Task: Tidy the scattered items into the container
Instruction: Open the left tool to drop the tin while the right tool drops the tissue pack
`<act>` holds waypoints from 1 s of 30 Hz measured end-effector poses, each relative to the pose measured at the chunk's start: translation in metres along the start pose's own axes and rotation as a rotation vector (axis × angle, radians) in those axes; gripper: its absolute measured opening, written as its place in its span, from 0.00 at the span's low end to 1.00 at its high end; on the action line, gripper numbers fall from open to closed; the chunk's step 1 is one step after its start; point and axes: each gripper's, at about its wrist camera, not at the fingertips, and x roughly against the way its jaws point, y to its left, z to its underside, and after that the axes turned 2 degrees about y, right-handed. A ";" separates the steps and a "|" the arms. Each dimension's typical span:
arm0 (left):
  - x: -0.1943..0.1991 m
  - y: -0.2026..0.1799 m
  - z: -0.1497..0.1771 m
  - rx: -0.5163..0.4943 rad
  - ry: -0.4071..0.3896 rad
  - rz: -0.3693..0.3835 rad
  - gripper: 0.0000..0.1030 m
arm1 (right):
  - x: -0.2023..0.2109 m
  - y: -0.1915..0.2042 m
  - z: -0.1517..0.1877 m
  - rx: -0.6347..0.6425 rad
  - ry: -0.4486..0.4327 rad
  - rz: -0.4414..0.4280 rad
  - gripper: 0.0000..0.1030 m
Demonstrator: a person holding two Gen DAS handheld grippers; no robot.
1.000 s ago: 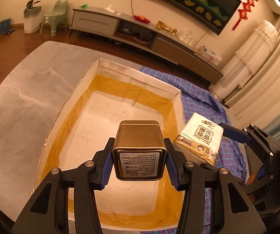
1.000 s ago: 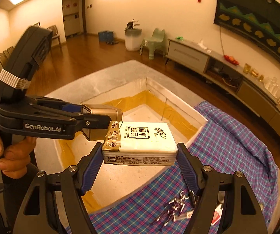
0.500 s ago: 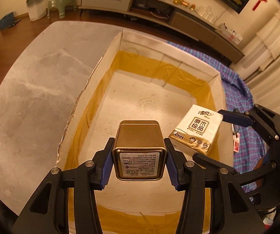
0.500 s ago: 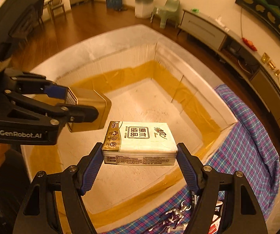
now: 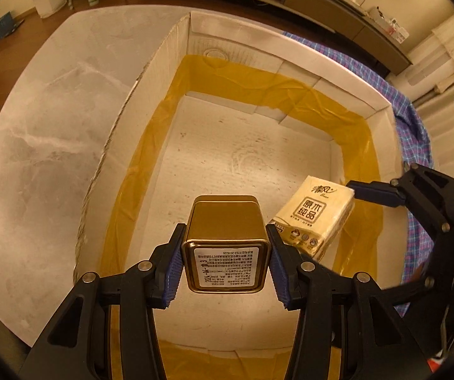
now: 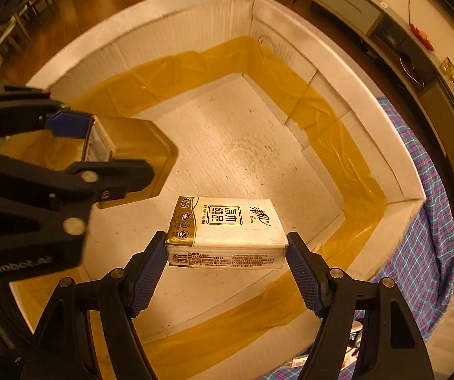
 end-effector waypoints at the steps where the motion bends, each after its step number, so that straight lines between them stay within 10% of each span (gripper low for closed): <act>1: -0.003 -0.001 -0.003 0.003 0.004 -0.005 0.49 | -0.001 0.000 -0.001 0.000 0.005 0.006 0.73; 30: 0.053 -0.041 0.054 -0.081 -0.069 -0.071 0.56 | 0.072 0.007 0.062 -0.149 -0.167 -0.105 0.77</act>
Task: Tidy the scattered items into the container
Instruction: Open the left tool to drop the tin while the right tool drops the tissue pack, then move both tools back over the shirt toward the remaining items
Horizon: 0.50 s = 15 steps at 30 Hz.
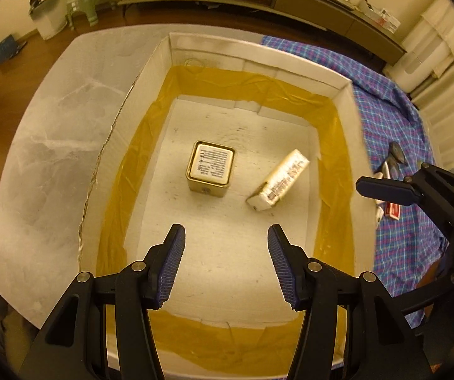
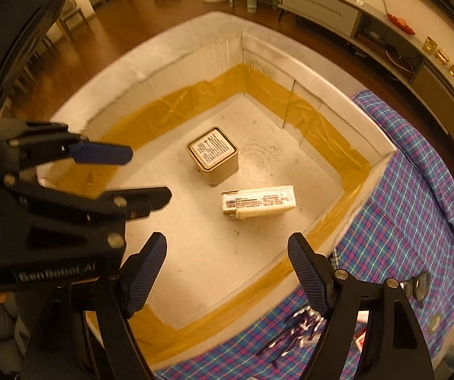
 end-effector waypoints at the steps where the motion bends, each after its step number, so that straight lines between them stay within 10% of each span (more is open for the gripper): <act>1: 0.004 -0.003 0.003 -0.006 -0.008 0.001 0.56 | 0.003 0.000 0.004 -0.003 -0.009 -0.003 0.77; 15: 0.051 -0.045 0.052 -0.093 -0.156 -0.030 0.56 | 0.056 -0.005 0.072 -0.055 -0.235 -0.058 0.77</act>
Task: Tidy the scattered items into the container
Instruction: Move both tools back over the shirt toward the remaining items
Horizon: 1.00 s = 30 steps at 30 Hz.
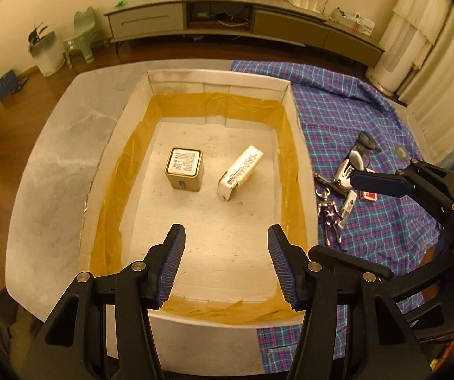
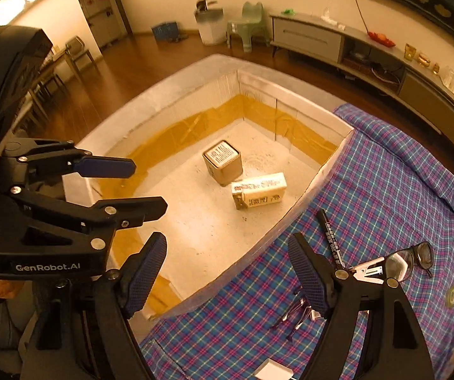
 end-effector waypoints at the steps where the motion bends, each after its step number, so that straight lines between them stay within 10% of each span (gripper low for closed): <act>1: 0.004 -0.003 0.002 -0.008 -0.011 -0.003 0.56 | 0.003 0.001 0.002 0.001 -0.012 -0.004 0.77; 30: 0.065 -0.080 0.062 -0.161 -0.258 -0.001 0.56 | 0.079 0.003 0.111 0.052 -0.361 -0.063 0.77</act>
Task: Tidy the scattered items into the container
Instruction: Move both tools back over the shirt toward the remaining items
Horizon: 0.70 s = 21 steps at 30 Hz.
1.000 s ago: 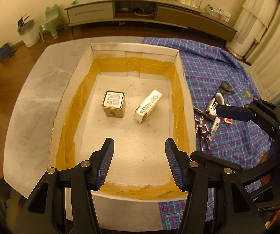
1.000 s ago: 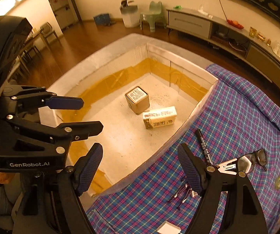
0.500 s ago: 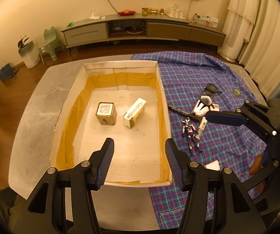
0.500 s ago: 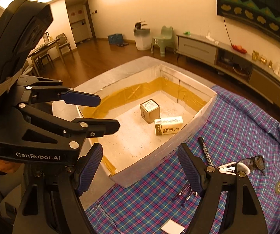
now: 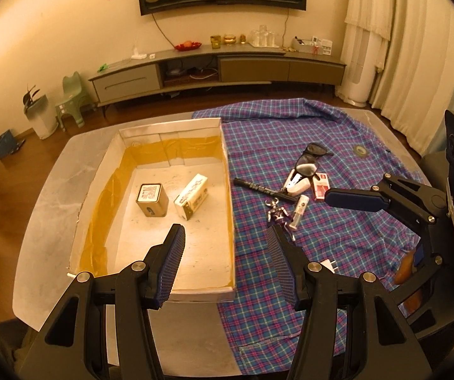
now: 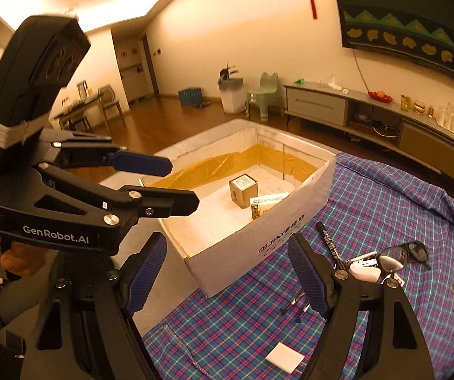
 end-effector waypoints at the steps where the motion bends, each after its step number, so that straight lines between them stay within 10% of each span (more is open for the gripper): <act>1: 0.002 -0.004 0.002 -0.006 -0.008 0.004 0.56 | 0.004 -0.002 0.003 -0.009 -0.014 -0.003 0.77; 21: -0.054 -0.104 0.051 0.011 0.030 0.239 0.56 | 0.051 -0.090 0.108 -0.305 -0.050 0.070 0.77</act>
